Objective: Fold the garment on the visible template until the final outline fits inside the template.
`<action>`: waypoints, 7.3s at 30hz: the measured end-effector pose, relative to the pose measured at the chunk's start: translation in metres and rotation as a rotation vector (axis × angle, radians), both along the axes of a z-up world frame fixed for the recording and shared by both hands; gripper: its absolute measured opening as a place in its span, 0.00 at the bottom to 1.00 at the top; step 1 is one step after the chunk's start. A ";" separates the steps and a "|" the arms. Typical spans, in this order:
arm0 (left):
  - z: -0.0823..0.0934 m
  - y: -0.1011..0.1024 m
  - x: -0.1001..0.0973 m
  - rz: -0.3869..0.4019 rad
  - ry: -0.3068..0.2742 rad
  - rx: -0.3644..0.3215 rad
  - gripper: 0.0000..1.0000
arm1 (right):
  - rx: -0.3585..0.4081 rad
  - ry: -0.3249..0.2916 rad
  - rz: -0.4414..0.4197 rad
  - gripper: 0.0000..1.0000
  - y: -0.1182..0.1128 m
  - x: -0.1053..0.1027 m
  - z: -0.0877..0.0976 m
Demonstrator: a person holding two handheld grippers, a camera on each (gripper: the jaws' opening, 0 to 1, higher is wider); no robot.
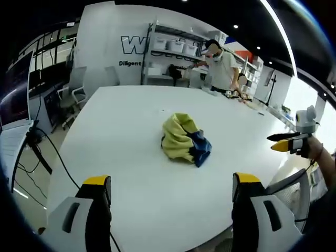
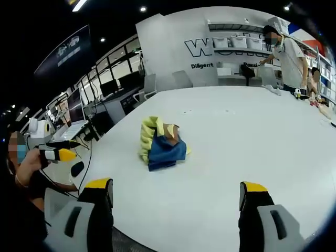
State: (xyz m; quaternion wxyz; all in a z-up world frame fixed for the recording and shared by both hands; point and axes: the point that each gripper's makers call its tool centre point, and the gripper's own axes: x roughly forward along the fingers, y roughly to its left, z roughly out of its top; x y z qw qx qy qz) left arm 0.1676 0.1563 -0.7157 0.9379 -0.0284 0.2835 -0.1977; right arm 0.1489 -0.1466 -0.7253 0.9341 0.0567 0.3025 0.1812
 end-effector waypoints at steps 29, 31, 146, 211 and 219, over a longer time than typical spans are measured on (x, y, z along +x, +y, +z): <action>0.001 0.004 0.000 0.012 -0.008 0.009 0.95 | -0.003 0.004 0.020 0.99 0.004 0.001 -0.002; 0.001 0.004 0.001 0.012 -0.005 0.007 0.95 | -0.001 0.003 0.024 0.99 0.006 0.003 -0.002; -0.118 -0.088 0.143 -0.136 0.118 -0.034 0.06 | -0.115 -0.018 -0.012 0.00 0.045 0.162 -0.092; -0.106 -0.017 0.220 -0.103 -0.043 0.089 0.29 | -0.258 0.045 -0.276 0.00 -0.101 0.190 -0.094; -0.122 -0.054 0.215 -0.243 0.009 0.008 0.46 | -0.247 0.063 -0.284 0.00 -0.102 0.191 -0.101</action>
